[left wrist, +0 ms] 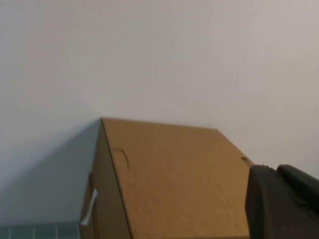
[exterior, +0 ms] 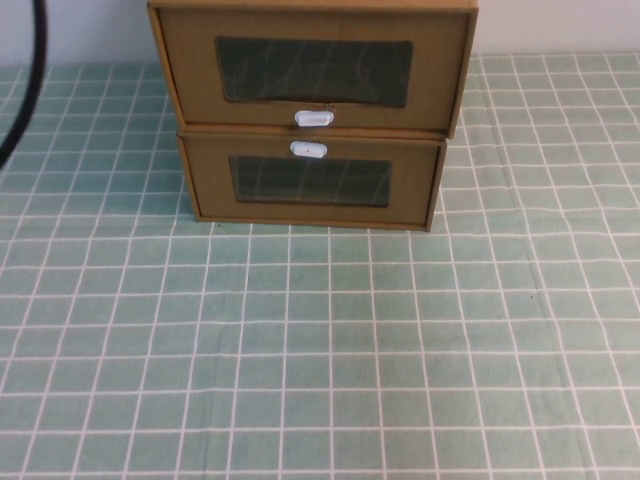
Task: Open the shoe box
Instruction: 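Pull the top drawer of the cardboard box fully open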
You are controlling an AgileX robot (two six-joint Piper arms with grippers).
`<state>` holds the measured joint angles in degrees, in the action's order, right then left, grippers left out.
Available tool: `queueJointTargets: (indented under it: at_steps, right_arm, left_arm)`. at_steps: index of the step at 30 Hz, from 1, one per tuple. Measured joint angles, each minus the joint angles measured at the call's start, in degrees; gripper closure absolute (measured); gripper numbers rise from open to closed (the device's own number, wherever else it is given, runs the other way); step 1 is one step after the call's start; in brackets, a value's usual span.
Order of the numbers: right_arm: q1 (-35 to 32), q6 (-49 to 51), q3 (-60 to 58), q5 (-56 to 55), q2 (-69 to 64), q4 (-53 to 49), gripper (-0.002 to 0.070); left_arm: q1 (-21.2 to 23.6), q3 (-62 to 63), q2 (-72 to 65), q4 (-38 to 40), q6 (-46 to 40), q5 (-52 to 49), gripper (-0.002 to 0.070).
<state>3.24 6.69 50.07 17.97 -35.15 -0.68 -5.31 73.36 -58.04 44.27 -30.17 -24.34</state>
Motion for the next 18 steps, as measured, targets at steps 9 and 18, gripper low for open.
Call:
queueJointTargets:
  at_steps: [9,18]
  right_arm:
    - [0.00,-20.95,0.00,15.10,-9.64,28.17,0.0689]
    - [1.44,-67.14,0.33,33.45,-26.31,65.31,0.0689]
  left_arm:
    - [0.00,15.24,-19.81,3.05,-4.93,-18.38,0.0680]
    - [-7.29,35.32,-36.92,0.68,-8.69,-24.08,0.0680]
